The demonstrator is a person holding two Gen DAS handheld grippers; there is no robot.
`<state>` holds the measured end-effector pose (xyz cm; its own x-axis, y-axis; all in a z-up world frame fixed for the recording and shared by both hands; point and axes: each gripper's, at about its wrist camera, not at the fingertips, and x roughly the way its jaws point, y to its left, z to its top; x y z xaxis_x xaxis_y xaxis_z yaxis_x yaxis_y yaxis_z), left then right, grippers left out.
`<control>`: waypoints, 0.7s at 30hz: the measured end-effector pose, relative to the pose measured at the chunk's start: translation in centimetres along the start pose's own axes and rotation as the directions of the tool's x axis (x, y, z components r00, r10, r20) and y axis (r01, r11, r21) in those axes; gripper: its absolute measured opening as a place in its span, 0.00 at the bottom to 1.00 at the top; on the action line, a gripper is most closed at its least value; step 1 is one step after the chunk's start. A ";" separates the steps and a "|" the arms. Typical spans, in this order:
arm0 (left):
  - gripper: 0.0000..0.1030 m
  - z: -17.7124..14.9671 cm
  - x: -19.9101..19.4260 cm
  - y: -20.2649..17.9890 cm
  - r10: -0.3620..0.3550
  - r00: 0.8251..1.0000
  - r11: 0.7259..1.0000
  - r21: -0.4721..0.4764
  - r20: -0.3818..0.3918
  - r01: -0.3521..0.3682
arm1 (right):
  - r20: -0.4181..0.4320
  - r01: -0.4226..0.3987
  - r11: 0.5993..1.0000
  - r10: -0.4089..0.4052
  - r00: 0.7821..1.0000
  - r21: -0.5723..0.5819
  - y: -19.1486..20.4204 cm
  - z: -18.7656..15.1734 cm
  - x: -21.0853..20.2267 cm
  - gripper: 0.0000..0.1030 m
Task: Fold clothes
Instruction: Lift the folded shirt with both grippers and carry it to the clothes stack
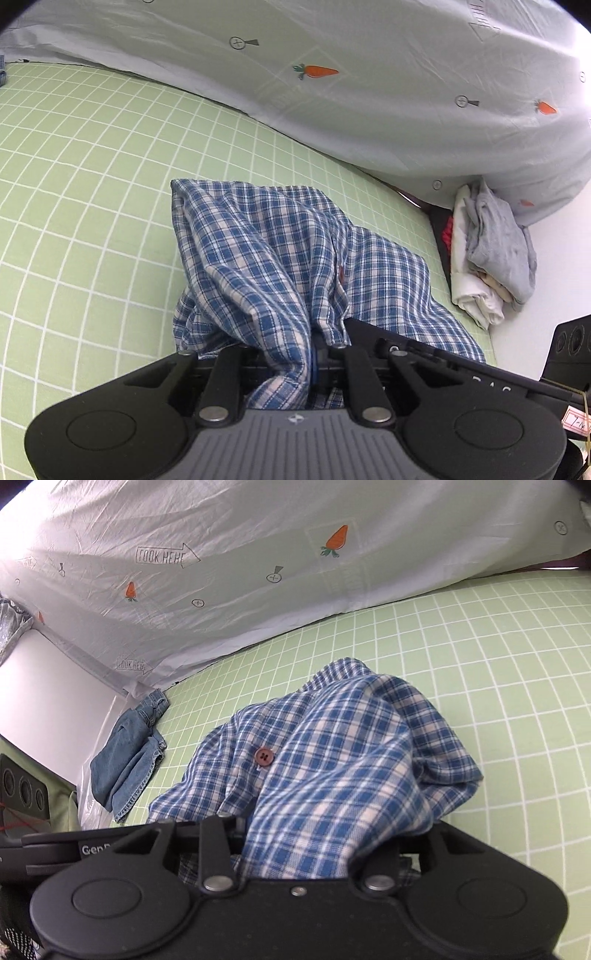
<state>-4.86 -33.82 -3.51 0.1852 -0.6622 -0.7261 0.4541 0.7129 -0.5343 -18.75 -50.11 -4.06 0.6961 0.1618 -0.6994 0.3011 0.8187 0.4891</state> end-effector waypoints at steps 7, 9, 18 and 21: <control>0.16 -4.2 0.4 -2.6 -0.092 0.993 0.995 0.037 -0.072 0.095 | 0.040 0.107 0.992 -0.109 0.993 0.063 -1.2 -3.7 -5.0 0.42; 0.16 -5.2 0.8 -3.6 -0.107 0.989 0.992 0.052 -0.098 0.112 | 0.051 0.131 0.987 -0.136 0.989 0.088 -2.1 -4.9 -6.3 0.42; 0.16 -8.3 3.4 -11.2 -0.081 0.993 0.990 0.106 -0.090 0.091 | 0.106 0.098 0.985 -0.114 0.988 0.145 -9.3 -6.1 -11.2 0.42; 0.16 -8.8 5.0 -14.9 -0.050 0.997 0.994 0.095 -0.052 0.055 | 0.118 0.059 0.993 -0.071 0.990 0.103 -13.0 -4.8 -12.6 0.42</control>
<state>-18.38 -45.72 -3.03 0.1168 -0.6842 -0.7199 0.5440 0.6505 -0.5300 -34.54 -60.17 -4.07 0.7450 0.0371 -0.6660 0.4073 0.7653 0.4983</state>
